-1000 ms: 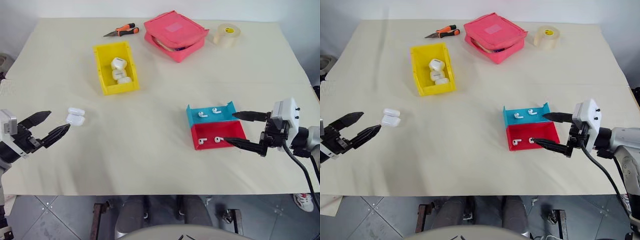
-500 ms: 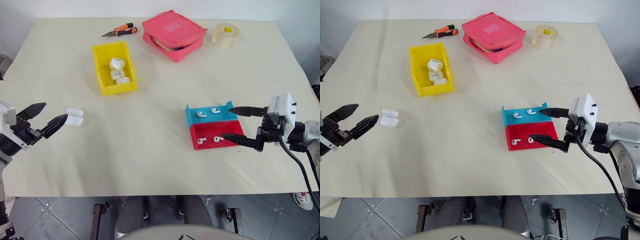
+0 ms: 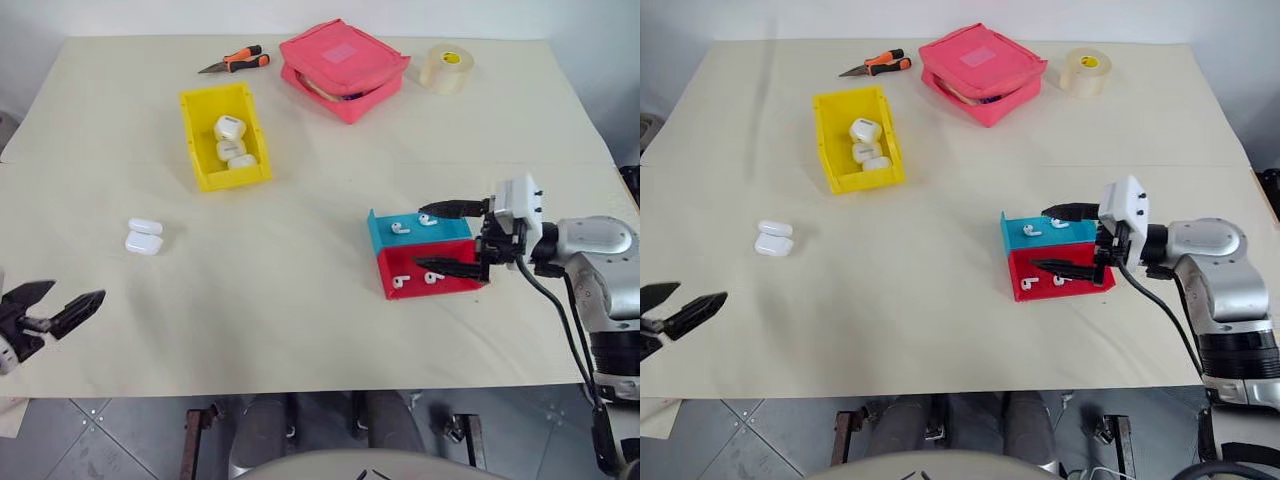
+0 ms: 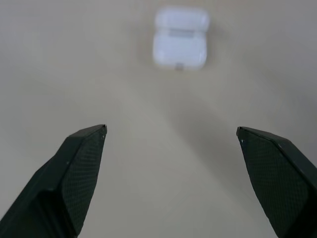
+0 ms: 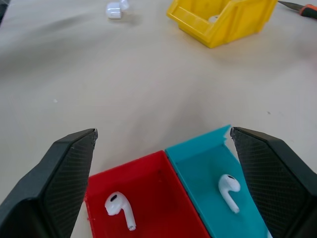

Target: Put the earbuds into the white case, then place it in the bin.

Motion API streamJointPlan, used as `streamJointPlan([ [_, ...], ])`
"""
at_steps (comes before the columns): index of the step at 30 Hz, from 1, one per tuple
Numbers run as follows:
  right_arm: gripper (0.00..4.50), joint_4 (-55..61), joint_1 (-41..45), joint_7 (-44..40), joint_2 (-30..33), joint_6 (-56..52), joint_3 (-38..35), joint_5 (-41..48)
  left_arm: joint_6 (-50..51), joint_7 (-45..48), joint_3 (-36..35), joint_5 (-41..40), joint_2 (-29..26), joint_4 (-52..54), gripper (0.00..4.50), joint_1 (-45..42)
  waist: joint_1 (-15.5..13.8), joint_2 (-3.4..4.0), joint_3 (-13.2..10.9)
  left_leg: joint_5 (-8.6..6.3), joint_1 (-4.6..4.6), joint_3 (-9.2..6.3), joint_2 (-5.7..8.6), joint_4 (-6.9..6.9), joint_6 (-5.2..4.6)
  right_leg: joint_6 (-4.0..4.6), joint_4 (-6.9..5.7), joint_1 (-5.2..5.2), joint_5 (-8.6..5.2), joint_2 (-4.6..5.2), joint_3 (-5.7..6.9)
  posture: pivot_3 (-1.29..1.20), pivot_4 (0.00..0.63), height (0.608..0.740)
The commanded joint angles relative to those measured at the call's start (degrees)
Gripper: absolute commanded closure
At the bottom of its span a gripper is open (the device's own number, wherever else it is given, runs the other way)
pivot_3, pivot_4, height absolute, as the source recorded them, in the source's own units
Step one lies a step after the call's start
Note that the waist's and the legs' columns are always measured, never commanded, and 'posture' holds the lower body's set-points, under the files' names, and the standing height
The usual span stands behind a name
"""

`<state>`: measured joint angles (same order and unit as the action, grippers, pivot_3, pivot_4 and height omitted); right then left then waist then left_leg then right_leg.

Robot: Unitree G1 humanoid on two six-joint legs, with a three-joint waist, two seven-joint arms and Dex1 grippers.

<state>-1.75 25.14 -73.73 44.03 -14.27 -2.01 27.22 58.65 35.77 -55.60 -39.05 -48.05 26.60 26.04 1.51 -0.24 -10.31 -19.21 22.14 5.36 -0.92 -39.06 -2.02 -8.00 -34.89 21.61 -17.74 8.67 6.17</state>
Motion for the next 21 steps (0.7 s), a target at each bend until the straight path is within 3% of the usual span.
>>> streamJointPlan([
  [1, 0.00, -0.7, 1.8, -1.9, -0.1, 1.4, -0.3, 0.3, 7.9, 1.0, -7.6, -1.6, -1.3, 4.4, 0.02, 5.1, 0.1, 0.03, 0.0, 0.00, 0.00, 0.00, -0.01, 0.00, 0.01, 0.00, 0.02, 0.00, 0.00, 0.00, -0.01, 0.00, 0.150, 0.740],
  [6, 0.00, -2.4, 2.5, -5.7, -0.1, 2.7, -1.7, 2.2, 10.6, 2.2, -13.0, -2.1, 0.4, 6.8, 0.02, 8.3, 0.0, 0.09, -0.1, -0.07, -0.02, -0.05, -0.07, 0.00, 0.15, 0.18, 0.15, 0.05, -0.10, 0.05, -0.02, 0.00, 0.150, 0.740],
  [9, 0.00, -2.4, 2.5, -7.9, -0.3, 3.4, -2.1, 3.6, 10.6, 1.0, -10.7, -1.6, -0.2, 6.7, 0.02, 5.7, 0.0, 0.17, -0.1, -0.09, -0.03, -0.05, -0.12, 0.00, 0.19, 0.24, 0.14, 0.06, -0.13, 0.06, -0.02, 0.00, 0.150, 0.740],
  [12, 0.00, -2.5, 3.0, -6.2, -1.1, 4.1, -1.8, 2.4, 8.3, -3.0, -4.8, -1.2, -0.5, 5.1, 0.02, -3.3, -0.2, 0.25, -0.1, -0.10, -0.04, -0.06, -0.12, 0.00, 0.21, 0.25, 0.13, 0.05, -0.13, 0.10, -0.02, 0.00, 0.150, 0.740],
  [21, 0.00, 1.7, -1.4, -1.8, -2.3, 3.3, -2.7, 2.1, 14.3, -9.1, 19.7, 2.9, -9.8, -8.3, 0.02, -26.7, 0.0, 0.24, -0.1, -0.05, 0.01, -0.05, -0.09, 0.07, 0.26, 0.32, -0.23, 0.17, -0.08, -0.10, 0.00, 0.00, 0.150, 0.740],
])
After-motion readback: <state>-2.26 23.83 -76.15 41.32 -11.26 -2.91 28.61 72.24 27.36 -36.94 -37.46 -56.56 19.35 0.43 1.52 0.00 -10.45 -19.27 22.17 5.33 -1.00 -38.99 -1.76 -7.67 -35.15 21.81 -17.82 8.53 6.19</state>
